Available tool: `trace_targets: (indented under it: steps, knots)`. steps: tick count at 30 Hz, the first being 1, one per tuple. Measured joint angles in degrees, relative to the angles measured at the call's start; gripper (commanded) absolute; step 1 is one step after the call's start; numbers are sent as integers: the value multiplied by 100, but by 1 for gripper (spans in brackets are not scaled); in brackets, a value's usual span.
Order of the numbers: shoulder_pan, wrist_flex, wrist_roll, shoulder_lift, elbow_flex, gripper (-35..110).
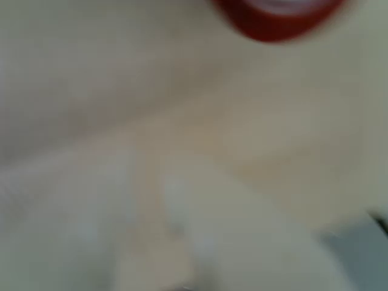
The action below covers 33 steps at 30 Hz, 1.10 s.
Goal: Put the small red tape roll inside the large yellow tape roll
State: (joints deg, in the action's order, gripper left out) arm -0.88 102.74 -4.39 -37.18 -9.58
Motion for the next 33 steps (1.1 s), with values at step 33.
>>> trace_targets:
  steps: [33]
  knots:
    - [360, -62, 1354, 1485, 1011, 27]
